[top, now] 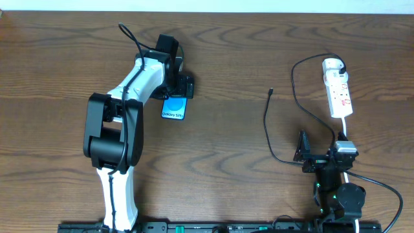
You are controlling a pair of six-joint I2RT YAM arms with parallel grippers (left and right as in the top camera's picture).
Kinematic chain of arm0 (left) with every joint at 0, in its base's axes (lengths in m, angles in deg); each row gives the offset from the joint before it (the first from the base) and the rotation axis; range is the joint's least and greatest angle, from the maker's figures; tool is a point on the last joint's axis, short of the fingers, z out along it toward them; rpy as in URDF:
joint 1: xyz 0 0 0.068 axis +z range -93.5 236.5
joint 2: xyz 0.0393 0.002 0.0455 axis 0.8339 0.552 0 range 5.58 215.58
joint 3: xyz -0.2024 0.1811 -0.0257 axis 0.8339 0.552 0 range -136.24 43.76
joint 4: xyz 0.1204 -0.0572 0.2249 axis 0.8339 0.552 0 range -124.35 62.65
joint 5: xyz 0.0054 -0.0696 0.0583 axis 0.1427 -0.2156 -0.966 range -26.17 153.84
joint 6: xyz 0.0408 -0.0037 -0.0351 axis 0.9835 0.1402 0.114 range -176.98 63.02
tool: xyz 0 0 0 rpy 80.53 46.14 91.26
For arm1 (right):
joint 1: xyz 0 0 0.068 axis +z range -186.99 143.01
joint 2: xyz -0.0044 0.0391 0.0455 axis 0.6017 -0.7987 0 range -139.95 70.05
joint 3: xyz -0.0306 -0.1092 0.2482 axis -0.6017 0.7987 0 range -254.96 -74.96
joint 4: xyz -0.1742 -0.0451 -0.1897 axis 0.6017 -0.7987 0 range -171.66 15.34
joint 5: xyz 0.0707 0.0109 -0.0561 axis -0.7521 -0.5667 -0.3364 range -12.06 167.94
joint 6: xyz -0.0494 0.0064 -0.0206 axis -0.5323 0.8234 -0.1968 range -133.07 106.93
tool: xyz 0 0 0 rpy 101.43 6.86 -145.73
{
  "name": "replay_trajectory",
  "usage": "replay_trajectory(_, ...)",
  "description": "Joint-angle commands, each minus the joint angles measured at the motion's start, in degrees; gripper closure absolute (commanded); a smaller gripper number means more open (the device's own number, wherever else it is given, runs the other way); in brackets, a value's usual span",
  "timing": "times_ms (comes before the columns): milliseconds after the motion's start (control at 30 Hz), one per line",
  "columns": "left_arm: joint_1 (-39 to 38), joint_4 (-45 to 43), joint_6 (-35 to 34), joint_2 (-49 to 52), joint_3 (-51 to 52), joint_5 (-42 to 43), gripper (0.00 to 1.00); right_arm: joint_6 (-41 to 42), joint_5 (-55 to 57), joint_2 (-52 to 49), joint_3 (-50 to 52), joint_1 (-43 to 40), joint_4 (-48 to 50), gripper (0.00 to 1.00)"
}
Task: Plug charger to phone and switch on socket
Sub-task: 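Close the left gripper on the phone's long edges, then lift the phone with the left gripper and tilt it upright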
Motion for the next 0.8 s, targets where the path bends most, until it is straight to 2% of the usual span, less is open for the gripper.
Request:
replay_trajectory(0,0.26,1.18,4.79,2.80,2.58,-0.92,0.00,-0.70,-0.55,0.35,0.11,0.39,-0.17,0.01)
replay_trajectory(167,0.22,5.07,8.70,2.78,2.51,-9.77,0.00,-0.70,-0.55,0.35,0.11,0.39,-0.17,0.01)
replay_trajectory(333,0.17,6.10,9.46,2.78,2.51,-7.54,0.00,-0.70,-0.55,0.35,0.11,0.39,-0.17,0.01)
replay_trajectory(467,0.17,5.66,9.49,2.78,2.51,-0.37,0.00,-0.70,-0.55,0.35,0.11,0.39,-0.17,0.01)
replay_trajectory(567,0.17,5.05,9.55,2.78,2.54,-0.50,0.00,-0.70,-0.55,0.35,0.11,0.39,-0.17,0.01)
replay_trajectory(667,-0.20,5.20,13.60,2.78,2.54,-0.52,0.00,-0.70,-0.55,0.35,0.11,0.39,-0.17,0.01)
replay_trajectory(767,-1.09,4.61,13.84,2.78,2.54,-1.62,0.00,-0.70,-0.55,0.35,0.11,0.39,-0.17,0.01)
